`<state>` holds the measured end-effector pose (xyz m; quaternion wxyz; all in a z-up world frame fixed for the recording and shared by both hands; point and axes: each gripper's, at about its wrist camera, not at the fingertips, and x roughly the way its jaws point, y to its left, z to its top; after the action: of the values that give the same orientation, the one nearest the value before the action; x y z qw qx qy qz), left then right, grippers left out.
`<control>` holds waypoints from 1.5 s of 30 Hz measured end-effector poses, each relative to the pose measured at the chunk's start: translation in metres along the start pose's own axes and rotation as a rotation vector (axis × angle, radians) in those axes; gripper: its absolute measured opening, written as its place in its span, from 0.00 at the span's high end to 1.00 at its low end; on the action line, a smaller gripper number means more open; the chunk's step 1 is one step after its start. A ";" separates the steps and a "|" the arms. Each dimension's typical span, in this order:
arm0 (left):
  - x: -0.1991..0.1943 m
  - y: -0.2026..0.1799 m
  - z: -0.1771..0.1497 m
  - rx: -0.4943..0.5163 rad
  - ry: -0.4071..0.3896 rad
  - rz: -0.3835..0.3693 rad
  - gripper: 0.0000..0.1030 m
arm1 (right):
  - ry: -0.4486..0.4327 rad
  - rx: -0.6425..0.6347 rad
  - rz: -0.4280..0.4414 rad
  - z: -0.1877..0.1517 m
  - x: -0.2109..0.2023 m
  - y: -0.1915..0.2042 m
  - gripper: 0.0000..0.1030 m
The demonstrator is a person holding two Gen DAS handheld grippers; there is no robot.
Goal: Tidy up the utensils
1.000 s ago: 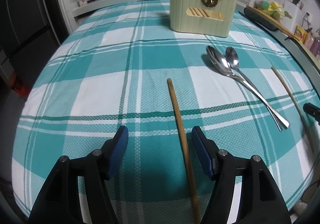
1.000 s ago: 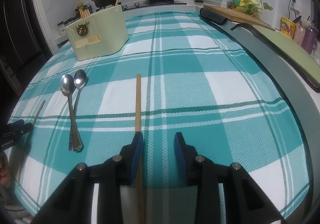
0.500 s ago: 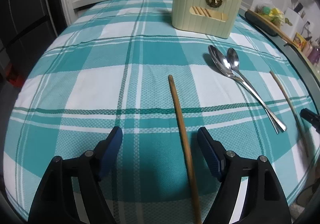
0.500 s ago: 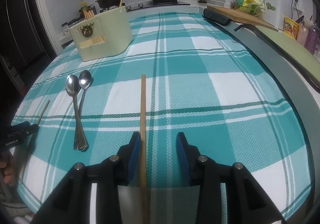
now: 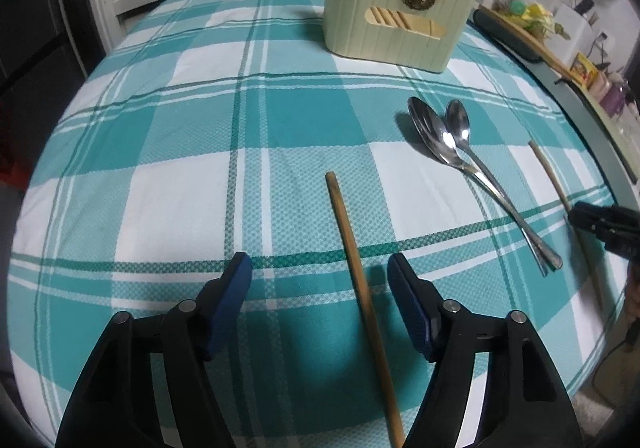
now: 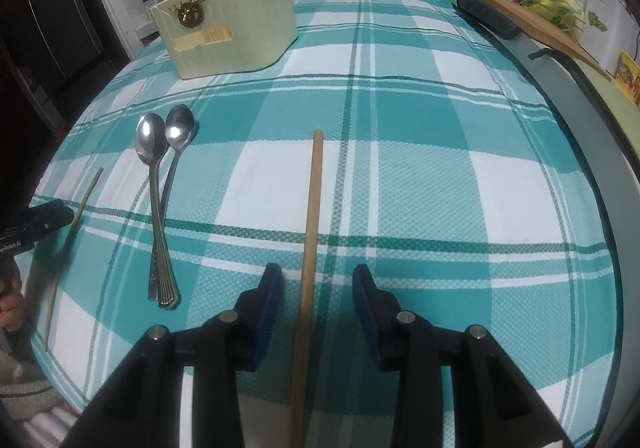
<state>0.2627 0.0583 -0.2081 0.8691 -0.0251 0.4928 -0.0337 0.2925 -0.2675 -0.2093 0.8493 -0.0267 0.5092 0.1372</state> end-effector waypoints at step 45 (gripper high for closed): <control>-0.192 0.000 0.062 -0.026 -0.546 -0.243 0.97 | -0.658 -0.037 0.092 0.073 -0.186 0.055 0.93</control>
<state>0.2179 0.0750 -0.0121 0.9587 -0.1032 0.2346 -0.1229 0.2582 -0.2392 -0.0069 0.9605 0.0265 0.2056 0.1857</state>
